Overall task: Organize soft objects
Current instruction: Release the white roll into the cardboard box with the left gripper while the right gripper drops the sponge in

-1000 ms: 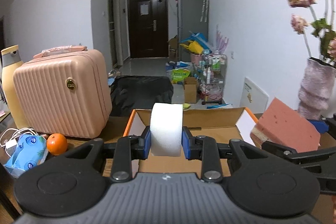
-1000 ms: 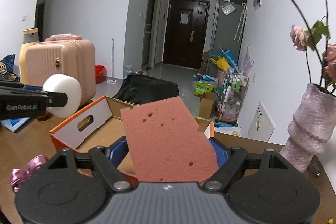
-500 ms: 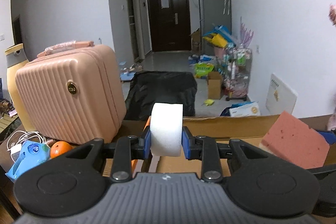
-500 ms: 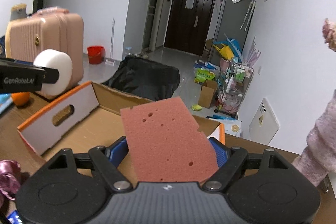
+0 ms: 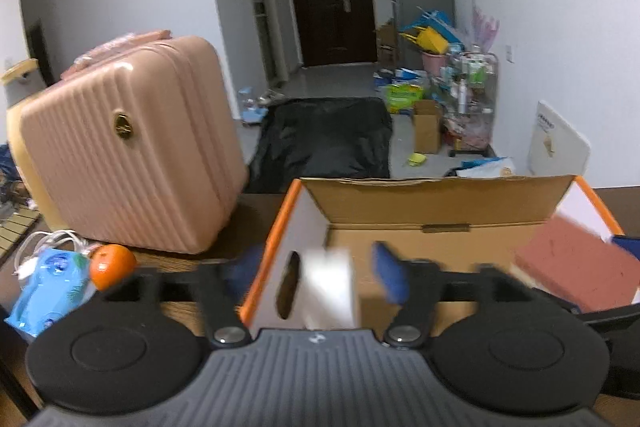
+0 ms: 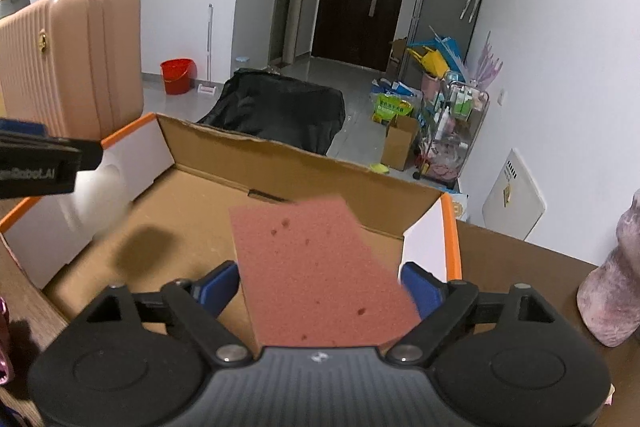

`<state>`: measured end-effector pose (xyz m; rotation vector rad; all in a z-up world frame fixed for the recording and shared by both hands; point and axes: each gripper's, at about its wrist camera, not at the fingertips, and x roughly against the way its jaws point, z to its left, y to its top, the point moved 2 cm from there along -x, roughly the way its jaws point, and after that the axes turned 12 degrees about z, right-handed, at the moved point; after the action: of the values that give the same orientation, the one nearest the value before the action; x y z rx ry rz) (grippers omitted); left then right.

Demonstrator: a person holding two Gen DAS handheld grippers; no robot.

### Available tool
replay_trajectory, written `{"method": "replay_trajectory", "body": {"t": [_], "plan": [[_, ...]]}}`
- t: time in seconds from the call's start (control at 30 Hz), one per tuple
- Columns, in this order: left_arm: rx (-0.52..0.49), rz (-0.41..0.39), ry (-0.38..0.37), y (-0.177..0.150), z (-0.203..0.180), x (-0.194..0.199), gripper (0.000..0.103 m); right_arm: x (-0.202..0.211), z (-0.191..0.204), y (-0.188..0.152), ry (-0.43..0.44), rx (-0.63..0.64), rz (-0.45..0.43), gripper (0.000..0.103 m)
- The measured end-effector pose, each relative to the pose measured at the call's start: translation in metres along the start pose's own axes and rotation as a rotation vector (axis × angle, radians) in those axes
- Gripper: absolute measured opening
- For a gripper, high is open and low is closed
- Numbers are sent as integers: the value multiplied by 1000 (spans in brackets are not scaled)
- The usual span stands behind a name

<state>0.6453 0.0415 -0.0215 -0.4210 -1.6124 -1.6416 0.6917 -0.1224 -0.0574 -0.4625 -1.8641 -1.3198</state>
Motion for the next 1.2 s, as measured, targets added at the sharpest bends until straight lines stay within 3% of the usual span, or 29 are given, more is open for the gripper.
{"method": "replay_trajectory", "body": {"t": [0.03,0.07,0.17,0.7,1.2], "plan": [[2,-4,11,0,1,0,101,0,0,-2,0,2,1,97],[7,-12,31,-1,2,1,103,1,-1,-3,2,2,-2,101],[20,-55,73,-5,5,6,103,3,-4,-5,14,-5,-13,103],[32,-37,41,-9,14,14,103,29,-18,-13,25,-40,-50,103],[35,-75,8,-24,30,68,103,95,-14,-37,32,-37,-130,103]]}}
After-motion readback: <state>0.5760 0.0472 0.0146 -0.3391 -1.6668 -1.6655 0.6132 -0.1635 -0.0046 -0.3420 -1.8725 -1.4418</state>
